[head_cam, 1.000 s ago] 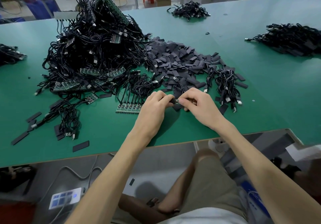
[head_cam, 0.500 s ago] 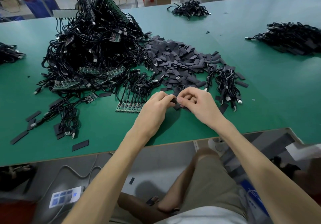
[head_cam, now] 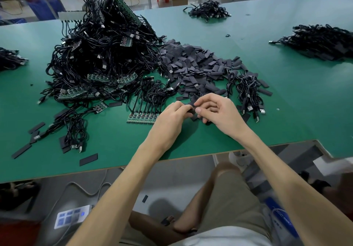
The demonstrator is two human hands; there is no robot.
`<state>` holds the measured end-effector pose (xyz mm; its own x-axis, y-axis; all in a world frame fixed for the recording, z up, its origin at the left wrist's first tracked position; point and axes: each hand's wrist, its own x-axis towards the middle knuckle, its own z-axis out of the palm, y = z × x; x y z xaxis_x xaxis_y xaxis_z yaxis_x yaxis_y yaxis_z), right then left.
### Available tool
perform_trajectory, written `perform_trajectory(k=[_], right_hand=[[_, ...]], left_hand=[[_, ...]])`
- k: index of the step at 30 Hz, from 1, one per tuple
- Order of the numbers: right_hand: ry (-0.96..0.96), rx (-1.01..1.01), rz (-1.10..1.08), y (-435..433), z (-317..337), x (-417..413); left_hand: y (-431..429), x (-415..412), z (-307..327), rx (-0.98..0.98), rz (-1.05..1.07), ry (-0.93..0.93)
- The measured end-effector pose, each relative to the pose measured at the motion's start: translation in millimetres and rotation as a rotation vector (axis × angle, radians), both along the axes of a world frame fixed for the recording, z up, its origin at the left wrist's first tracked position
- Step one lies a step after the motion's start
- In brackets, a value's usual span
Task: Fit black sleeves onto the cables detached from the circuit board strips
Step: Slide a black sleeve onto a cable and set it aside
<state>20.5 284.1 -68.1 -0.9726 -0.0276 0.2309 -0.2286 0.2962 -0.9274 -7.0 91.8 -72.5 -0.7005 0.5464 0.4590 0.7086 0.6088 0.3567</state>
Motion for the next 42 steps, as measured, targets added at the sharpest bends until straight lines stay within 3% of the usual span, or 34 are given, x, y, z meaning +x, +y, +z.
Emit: perform_trajectory(k=[25,42], right_hand=[[-0.015,-0.017,0.011,0.5,-0.1,-0.9],[0.012,0.223,-0.078,-5.7,-5.5,-0.6]], left_hand=[[0.8,2.5,4.1,-0.015,0.019,-0.055],[1.7,4.1,3.0,-0.016,0.048,-0.030]])
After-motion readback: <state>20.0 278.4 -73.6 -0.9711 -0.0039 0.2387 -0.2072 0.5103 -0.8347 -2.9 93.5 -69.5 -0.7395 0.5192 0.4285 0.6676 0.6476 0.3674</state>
